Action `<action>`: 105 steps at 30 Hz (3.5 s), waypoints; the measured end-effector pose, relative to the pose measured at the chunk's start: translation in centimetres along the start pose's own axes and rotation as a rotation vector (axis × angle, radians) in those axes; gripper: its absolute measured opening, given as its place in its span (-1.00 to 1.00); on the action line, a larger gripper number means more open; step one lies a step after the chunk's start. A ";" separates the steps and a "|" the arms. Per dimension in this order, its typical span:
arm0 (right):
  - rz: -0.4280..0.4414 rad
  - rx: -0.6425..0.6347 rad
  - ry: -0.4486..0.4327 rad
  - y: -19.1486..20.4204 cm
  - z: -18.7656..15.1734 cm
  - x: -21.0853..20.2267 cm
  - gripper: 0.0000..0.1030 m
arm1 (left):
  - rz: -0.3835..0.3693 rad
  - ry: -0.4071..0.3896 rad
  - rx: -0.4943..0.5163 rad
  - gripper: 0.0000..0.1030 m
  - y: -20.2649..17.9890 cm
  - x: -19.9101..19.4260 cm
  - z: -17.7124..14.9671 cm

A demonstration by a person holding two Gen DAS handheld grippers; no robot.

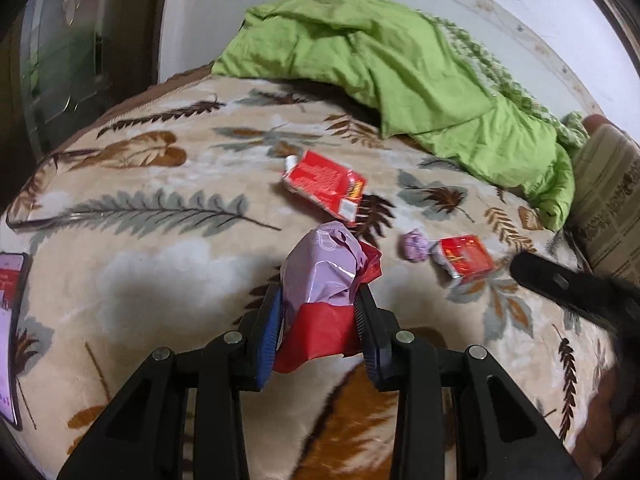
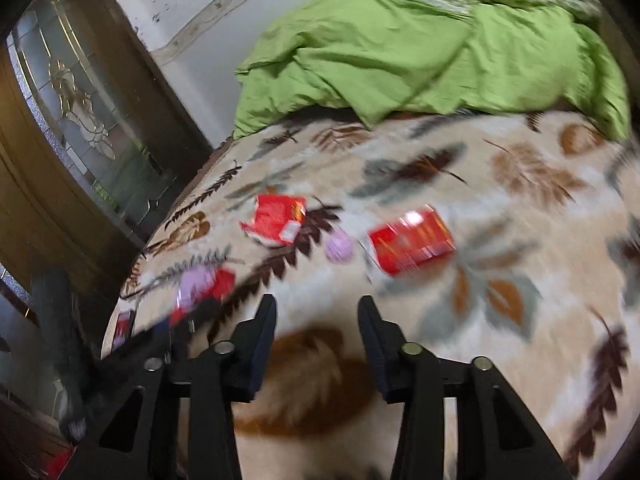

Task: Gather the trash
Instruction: 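Grasp the purple paper ball with the right tool while the left tool holds the wrapper, then carry the wrapper and paper ball to the red wastebasket, then open both tools over the wastebasket to drop the wrapper and ball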

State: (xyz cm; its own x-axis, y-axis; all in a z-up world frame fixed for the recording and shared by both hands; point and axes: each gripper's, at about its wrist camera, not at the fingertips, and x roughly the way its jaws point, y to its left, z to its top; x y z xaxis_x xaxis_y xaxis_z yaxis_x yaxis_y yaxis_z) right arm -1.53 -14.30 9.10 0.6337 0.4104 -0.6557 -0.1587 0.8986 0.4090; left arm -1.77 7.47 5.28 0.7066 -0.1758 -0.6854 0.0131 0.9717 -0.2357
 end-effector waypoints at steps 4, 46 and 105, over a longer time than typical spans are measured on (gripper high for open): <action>-0.023 -0.004 0.051 0.2 2.0 5.1 -0.27 | 0.002 -0.001 -0.024 -0.33 1.0 0.4 0.4; -0.077 0.086 -0.108 -2.3 -8.4 -11.3 -0.49 | -0.048 -0.104 0.288 -0.33 -8.1 -6.5 -4.4; -0.196 0.237 -0.216 -8.5 -13.2 -24.0 -0.04 | -0.427 0.140 0.273 0.16 -15.6 -9.8 -5.3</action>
State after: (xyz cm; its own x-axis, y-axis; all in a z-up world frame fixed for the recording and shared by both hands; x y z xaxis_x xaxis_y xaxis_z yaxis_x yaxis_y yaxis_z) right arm -25.33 -29.77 12.95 0.7837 0.1695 -0.5976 0.1449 0.8857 0.4411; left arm -12.65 -6.81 12.00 0.4969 -0.5668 -0.6572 0.4768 0.8110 -0.3390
